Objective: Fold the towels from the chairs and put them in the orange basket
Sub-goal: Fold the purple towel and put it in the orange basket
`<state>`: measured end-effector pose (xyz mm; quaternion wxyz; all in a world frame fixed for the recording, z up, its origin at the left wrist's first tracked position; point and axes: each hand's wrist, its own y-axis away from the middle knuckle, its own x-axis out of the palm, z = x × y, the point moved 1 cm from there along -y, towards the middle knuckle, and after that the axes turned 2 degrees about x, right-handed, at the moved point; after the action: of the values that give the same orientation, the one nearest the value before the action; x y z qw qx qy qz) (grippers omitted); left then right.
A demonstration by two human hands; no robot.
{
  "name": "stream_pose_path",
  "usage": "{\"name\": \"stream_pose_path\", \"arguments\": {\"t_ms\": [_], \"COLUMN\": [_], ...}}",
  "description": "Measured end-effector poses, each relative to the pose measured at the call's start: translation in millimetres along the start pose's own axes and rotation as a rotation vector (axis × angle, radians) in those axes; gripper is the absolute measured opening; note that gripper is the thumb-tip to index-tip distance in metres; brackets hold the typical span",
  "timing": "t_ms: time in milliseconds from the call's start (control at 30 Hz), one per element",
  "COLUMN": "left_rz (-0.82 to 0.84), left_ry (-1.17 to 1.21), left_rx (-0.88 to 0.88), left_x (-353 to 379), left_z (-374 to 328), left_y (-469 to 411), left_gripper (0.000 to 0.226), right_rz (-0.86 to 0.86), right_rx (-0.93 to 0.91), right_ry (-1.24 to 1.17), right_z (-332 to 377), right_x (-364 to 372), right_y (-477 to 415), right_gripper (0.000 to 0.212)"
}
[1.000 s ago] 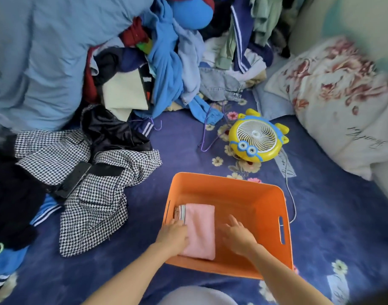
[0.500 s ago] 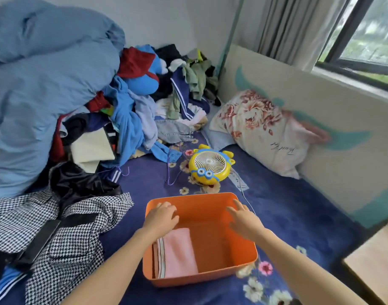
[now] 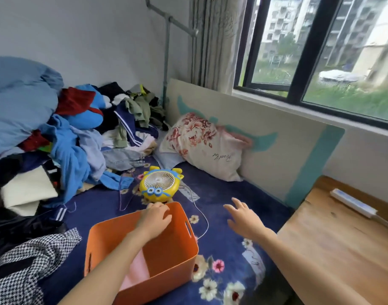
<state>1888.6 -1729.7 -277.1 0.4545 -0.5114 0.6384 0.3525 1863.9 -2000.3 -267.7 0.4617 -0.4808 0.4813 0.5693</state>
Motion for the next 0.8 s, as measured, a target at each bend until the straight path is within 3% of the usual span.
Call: {"name": "stream_pose_path", "arguments": {"t_ms": [233,467,800], "left_rz": [0.018,0.228,0.551], "left_ry": [0.104,0.092,0.030], "left_rx": [0.142,0.445,0.882], "left_x": [61.4,134.8,232.2], "left_z": [-146.5,-302.2,-469.2], "left_y": [9.1,34.8,37.6], "left_gripper": [0.034,0.030,0.033], "right_rz": [0.013,0.040,0.055], "right_rx": [0.229,0.575,1.148], "right_ry": [-0.087,-0.170,-0.310], "right_z": [-137.8,-240.1,-295.8], "right_x": [4.7,24.4,81.3], "right_y": [129.3,280.7,436.6], "right_gripper": [0.052,0.051,0.052]}}
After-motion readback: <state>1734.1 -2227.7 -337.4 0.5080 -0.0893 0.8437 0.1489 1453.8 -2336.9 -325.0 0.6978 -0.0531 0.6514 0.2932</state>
